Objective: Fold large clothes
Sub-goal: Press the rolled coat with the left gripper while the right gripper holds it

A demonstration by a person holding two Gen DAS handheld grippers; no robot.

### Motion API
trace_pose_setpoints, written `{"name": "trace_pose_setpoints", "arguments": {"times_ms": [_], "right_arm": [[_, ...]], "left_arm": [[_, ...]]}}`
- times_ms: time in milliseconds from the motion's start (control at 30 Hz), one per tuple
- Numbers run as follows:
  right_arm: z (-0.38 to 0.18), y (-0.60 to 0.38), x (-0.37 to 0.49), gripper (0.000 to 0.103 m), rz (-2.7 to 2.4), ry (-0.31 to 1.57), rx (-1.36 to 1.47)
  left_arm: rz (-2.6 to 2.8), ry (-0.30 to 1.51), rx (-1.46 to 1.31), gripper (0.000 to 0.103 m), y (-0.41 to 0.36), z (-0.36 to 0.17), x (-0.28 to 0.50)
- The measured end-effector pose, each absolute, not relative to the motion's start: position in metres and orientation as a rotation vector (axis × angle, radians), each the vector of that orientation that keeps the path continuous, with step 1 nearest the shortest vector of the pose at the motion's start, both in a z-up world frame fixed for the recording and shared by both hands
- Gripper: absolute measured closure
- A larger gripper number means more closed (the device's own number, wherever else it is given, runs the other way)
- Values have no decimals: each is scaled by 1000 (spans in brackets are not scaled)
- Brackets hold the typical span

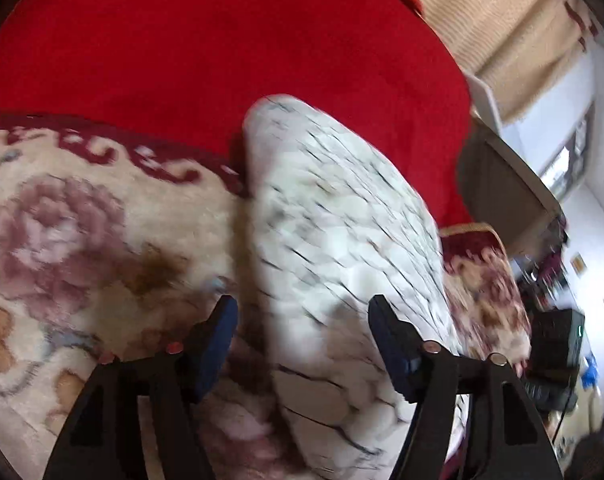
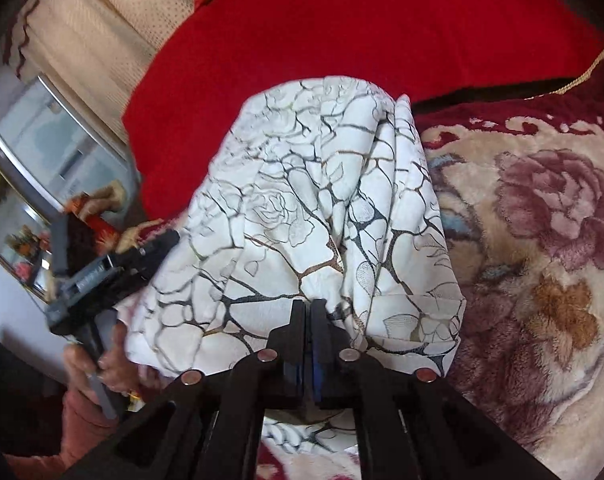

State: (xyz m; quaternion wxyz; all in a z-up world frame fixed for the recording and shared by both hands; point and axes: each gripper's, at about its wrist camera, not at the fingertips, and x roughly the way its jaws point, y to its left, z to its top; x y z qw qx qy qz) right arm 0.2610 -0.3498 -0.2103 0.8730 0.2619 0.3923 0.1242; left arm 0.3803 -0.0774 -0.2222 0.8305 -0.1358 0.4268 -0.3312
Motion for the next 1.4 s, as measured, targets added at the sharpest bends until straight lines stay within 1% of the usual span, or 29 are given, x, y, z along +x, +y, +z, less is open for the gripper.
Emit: {"name": "trace_pose_setpoints", "arguments": {"times_ms": [67, 133, 200, 400, 467, 500, 567, 600, 733, 767, 833, 933, 967, 1000, 1067, 1133, 1233, 1300, 1367, 1400], "right_arm": [[-204, -355, 259, 96, 275, 812, 579], [-195, -360, 260, 94, 277, 809, 593], [-182, -361, 264, 94, 275, 784, 573], [-156, -362, 316, 94, 196, 771, 498], [-160, -362, 338, 93, 182, 818, 481], [-168, -363, 352, 95, 145, 859, 458], [-196, -369, 376, 96, 78, 968, 436], [-208, -374, 382, 96, 95, 995, 479], [-195, -379, 358, 96, 118, 898, 513], [-189, -379, 348, 93, 119, 881, 507], [-177, -377, 328, 93, 126, 847, 506], [-162, -366, 296, 93, 180, 773, 489], [-159, -361, 284, 90, 181, 757, 462], [-157, -356, 272, 89, 188, 743, 434], [-157, -350, 254, 89, 207, 725, 427], [-169, -348, 248, 88, 185, 735, 453], [-208, -355, 259, 87, 154, 832, 538], [-204, -361, 259, 87, 168, 816, 567], [-195, -361, 253, 87, 183, 773, 536], [-193, -362, 252, 85, 191, 757, 536]], "left_arm": [[-672, 890, -224, 33, -88, -227, 373], [-660, 883, -226, 33, -88, -229, 372], [-657, 884, -214, 33, -88, -227, 371], [-604, 829, -114, 32, -102, -222, 363], [-595, 817, -92, 31, -103, -222, 364], [-592, 812, -80, 31, -104, -222, 362], [-584, 805, -61, 31, -103, -220, 362], [-576, 796, -45, 31, -105, -218, 360], [-550, 773, -3, 31, -108, -213, 356], [-545, 772, 1, 31, -109, -211, 355], [-533, 765, 6, 30, -110, -209, 353], [-507, 754, 11, 27, -112, -207, 351], [-499, 752, 9, 26, -111, -207, 350], [-493, 752, 6, 26, -111, -208, 352], [-478, 749, 5, 23, -110, -208, 350], [-473, 743, 9, 20, -109, -209, 349], [-459, 719, 27, 18, -109, -207, 344], [-438, 701, 57, 18, -110, -204, 340], [-426, 690, 79, 18, -111, -201, 338], [-419, 687, 86, 18, -112, -200, 338]]}}
